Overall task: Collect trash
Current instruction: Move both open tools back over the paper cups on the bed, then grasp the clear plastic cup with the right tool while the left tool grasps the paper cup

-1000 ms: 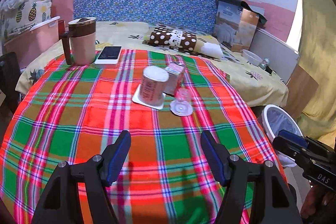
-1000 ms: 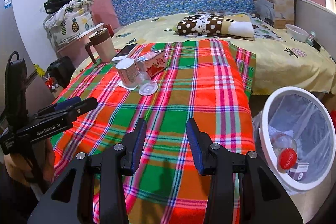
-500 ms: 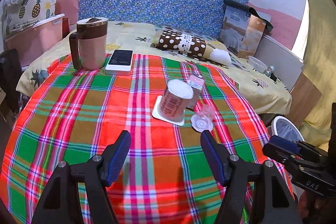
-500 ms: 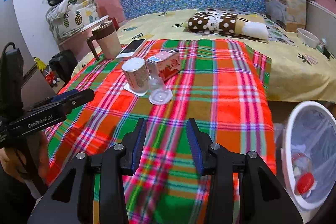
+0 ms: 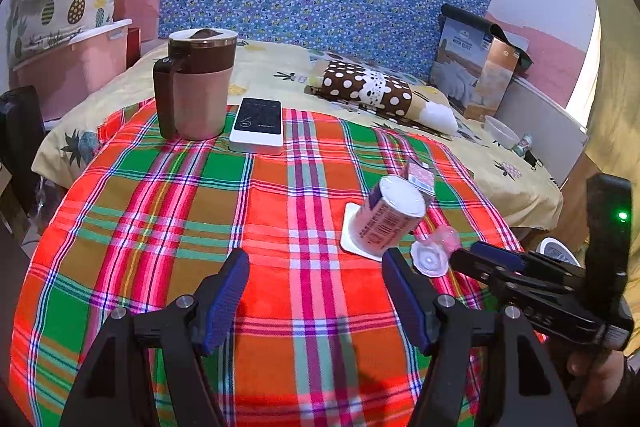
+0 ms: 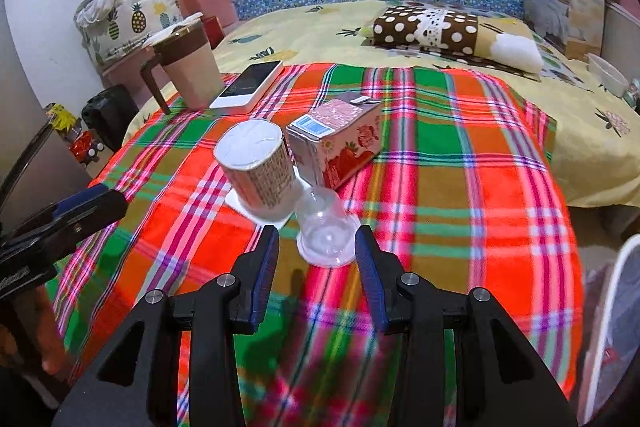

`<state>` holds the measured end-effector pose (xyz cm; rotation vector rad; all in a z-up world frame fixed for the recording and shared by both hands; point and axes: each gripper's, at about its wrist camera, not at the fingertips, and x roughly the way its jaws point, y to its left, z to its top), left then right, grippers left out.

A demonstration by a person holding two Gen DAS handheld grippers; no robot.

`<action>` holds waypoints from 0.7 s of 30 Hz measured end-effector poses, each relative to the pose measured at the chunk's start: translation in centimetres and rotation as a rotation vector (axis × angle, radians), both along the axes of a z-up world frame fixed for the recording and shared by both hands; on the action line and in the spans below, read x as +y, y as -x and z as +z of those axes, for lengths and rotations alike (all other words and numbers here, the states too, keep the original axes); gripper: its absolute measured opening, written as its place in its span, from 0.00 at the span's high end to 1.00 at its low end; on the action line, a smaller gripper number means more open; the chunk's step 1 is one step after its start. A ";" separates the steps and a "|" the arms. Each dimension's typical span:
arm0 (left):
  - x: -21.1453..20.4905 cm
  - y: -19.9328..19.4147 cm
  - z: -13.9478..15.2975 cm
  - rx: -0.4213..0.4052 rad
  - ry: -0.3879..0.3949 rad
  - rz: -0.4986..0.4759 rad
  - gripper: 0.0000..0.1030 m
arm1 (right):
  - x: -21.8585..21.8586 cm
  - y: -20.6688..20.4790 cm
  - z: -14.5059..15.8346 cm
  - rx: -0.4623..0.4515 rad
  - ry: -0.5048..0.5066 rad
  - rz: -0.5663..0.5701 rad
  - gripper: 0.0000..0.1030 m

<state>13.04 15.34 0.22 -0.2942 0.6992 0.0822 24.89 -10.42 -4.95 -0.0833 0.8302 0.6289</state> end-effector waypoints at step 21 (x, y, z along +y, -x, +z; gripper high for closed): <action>-4.5 -5.7 -0.8 0.049 -0.021 -0.134 0.34 | -3.0 -1.0 0.0 0.028 -0.074 -0.046 0.68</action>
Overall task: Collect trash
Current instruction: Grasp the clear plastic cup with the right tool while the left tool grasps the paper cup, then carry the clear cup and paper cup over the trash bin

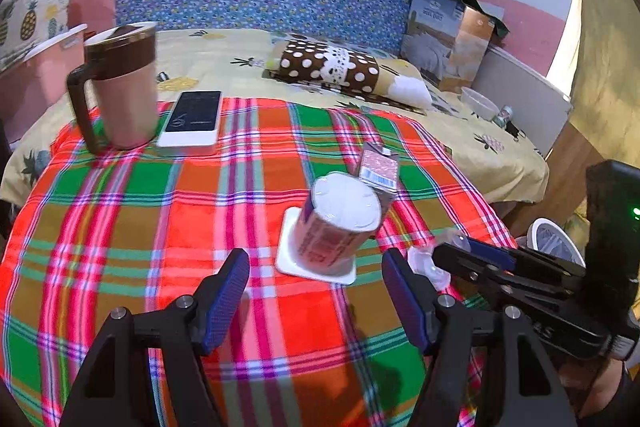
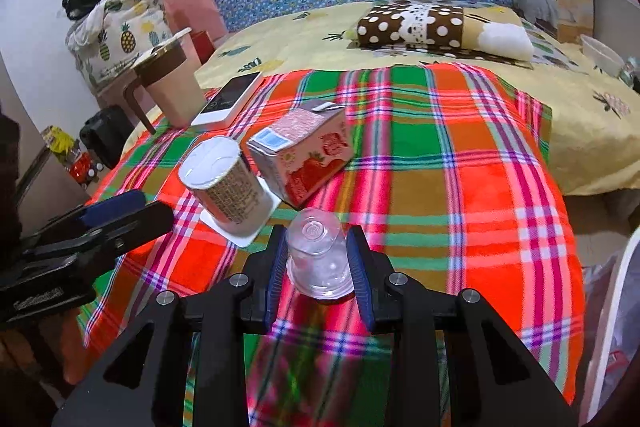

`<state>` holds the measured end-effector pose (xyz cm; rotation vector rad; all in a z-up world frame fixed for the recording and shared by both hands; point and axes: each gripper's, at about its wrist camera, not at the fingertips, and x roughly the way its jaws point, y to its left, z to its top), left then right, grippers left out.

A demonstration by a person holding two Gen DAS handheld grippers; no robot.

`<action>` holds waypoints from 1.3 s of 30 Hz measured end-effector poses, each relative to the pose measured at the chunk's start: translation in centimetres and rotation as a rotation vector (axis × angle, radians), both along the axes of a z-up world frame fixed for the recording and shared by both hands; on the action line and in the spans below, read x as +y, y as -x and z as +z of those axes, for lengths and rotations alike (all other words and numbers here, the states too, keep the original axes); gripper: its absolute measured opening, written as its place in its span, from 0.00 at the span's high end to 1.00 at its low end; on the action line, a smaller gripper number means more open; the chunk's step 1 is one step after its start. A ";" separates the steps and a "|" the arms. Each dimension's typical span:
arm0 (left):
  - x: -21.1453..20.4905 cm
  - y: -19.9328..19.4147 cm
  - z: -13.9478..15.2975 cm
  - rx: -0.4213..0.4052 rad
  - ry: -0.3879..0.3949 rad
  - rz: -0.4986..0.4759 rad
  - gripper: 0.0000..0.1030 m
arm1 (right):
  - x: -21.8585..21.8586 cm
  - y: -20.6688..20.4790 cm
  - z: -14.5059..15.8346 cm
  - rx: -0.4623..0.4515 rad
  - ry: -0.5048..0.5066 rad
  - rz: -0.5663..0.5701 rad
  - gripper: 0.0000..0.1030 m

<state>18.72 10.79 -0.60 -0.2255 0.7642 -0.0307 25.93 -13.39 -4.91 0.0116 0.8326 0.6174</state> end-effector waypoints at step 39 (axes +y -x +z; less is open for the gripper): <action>-4.4 2.9 0.4 -0.005 -0.045 0.005 0.51 | -7.0 3.1 -0.1 0.014 -0.063 -0.082 0.68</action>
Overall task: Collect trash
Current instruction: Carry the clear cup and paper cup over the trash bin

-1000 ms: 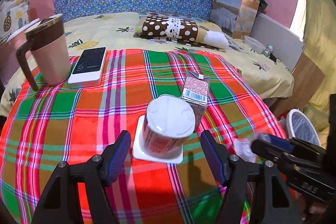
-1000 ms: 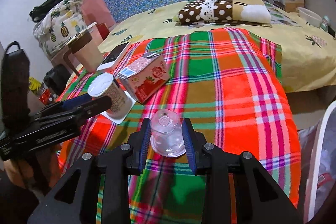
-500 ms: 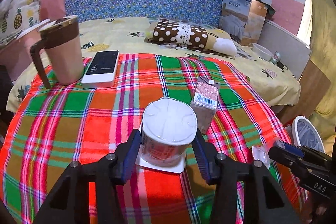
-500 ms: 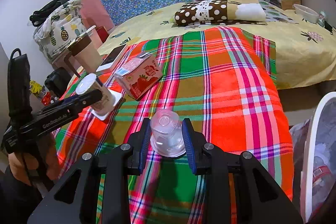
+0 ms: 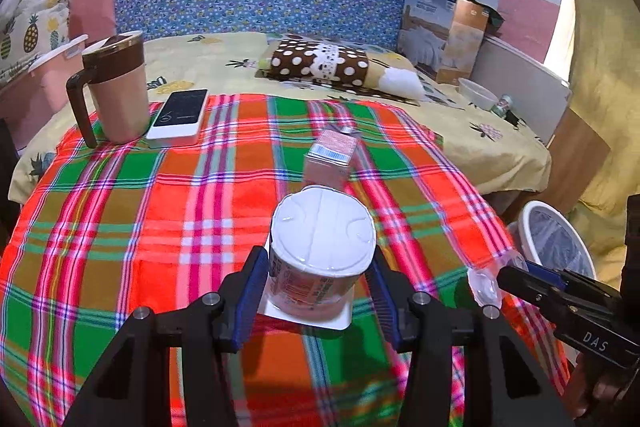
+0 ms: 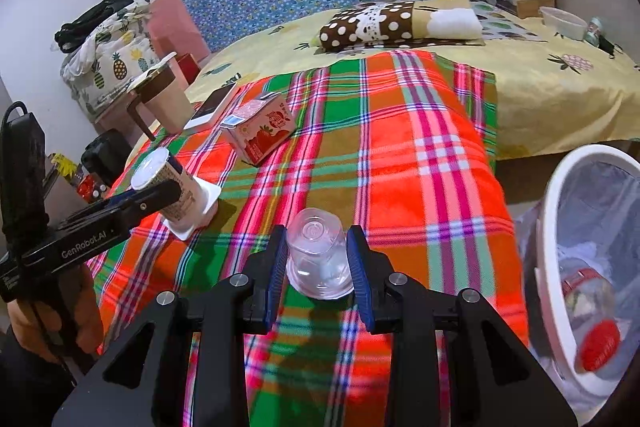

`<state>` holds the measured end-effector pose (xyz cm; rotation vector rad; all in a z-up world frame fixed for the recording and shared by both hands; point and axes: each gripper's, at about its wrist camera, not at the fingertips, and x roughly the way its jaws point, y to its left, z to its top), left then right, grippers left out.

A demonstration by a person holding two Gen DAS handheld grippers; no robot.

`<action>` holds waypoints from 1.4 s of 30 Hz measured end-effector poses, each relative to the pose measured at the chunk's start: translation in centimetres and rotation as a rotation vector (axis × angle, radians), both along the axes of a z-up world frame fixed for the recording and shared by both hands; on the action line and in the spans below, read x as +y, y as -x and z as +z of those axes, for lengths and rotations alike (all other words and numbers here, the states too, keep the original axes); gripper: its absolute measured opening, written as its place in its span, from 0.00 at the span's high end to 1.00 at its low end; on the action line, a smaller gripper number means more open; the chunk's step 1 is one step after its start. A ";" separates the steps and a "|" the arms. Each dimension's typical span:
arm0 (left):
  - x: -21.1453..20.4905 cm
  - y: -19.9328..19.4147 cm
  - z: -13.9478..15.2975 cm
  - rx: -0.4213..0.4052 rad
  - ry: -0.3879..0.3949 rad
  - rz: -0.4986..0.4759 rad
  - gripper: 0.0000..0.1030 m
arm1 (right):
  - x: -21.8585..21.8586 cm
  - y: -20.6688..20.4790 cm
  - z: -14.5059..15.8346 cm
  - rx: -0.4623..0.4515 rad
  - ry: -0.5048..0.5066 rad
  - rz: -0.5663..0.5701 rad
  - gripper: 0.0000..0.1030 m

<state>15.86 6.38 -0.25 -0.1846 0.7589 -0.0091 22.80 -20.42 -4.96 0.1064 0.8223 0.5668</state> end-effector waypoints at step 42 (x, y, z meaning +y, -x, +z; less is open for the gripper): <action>-17.4 0.1 2.2 -0.035 0.043 -0.335 0.51 | -15.0 2.0 -1.1 -0.003 0.010 -0.334 0.68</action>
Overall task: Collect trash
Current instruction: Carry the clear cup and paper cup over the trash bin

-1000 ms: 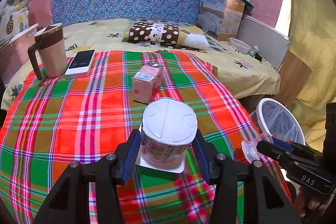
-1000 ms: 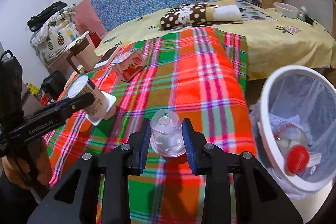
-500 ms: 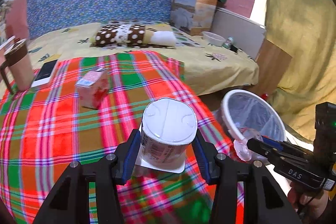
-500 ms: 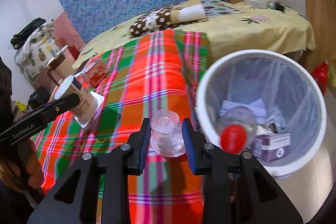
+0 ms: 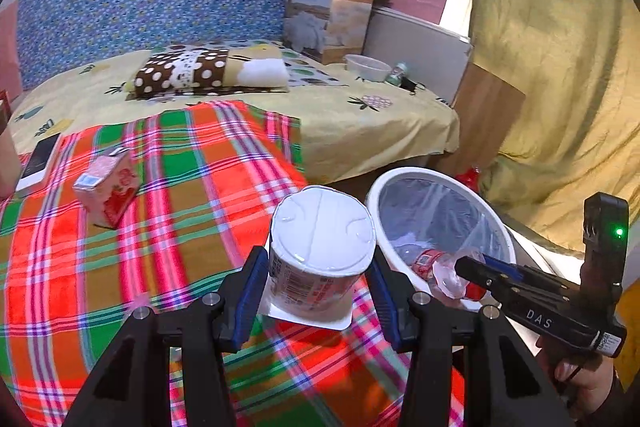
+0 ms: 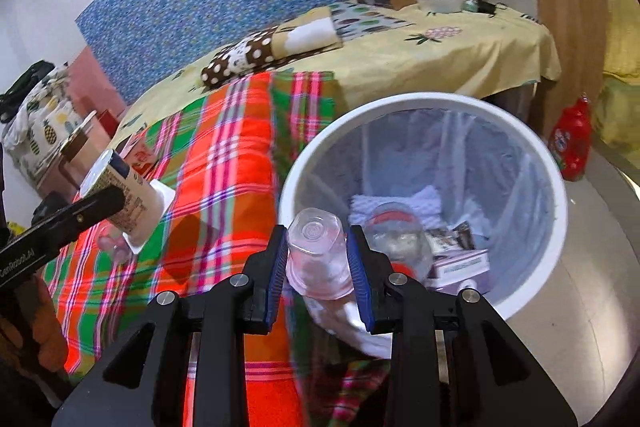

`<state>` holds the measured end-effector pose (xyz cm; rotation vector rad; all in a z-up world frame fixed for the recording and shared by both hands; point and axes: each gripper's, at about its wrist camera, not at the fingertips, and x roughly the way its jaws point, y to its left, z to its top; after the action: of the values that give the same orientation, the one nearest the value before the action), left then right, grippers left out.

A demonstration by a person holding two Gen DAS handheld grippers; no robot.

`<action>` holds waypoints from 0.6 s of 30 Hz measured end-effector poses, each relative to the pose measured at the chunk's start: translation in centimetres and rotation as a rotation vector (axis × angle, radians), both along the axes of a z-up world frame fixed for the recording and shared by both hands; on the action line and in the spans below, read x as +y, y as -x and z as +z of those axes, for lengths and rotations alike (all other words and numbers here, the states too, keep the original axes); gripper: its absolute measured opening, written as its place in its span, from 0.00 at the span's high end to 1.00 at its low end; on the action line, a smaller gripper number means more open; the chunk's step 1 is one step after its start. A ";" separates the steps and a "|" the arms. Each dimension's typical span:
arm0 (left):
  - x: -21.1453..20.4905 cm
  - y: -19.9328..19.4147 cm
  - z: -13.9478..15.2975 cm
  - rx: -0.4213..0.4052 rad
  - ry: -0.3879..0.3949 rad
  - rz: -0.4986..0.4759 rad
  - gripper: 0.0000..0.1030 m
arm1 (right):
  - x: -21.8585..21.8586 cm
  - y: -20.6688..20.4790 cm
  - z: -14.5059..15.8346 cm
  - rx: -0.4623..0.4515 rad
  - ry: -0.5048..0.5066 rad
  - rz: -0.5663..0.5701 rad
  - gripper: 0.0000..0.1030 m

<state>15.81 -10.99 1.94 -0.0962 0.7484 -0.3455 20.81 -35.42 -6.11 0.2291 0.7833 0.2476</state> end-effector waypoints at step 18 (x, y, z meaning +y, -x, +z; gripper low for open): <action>-8.4 -1.7 -0.9 0.016 0.009 -0.161 0.51 | -4.5 -0.4 -0.7 0.009 -0.010 -0.110 0.68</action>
<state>17.50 -19.44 1.06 -0.0475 0.7722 -0.5020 21.21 -39.93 -6.76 0.2820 0.7761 0.1463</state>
